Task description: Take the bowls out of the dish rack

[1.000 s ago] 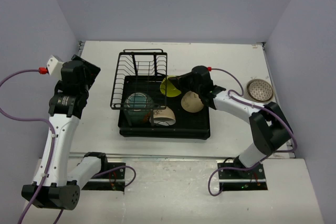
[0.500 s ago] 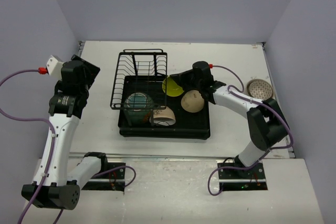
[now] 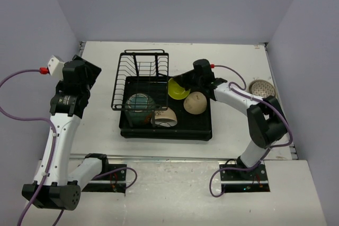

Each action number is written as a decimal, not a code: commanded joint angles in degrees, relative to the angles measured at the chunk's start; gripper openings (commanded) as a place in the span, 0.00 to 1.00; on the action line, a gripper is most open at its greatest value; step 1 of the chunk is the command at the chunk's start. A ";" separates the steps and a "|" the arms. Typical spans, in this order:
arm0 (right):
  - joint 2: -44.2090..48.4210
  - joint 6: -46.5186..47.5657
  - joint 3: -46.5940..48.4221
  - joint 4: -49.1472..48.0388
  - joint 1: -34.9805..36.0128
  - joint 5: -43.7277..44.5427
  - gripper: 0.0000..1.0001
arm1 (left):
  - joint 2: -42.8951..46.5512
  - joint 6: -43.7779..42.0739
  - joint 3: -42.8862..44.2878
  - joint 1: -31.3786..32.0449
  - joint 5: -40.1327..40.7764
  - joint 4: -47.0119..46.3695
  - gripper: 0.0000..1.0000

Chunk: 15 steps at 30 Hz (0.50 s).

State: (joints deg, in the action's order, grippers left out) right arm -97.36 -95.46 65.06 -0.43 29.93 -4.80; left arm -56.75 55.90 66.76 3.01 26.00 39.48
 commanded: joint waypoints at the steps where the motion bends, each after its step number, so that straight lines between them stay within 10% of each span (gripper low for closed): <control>1: -1.07 1.86 1.56 6.57 -0.40 -1.53 0.13 | -0.20 -0.26 2.14 -0.63 1.51 -2.04 0.95; 15: -0.64 12.48 8.06 10.27 -1.19 -2.59 0.36 | -0.82 -0.18 1.44 -0.81 0.63 -3.01 0.95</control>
State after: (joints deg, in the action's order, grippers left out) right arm -99.11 -88.07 69.14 8.73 28.88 -6.11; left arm -57.60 55.92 66.76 2.94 25.96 38.68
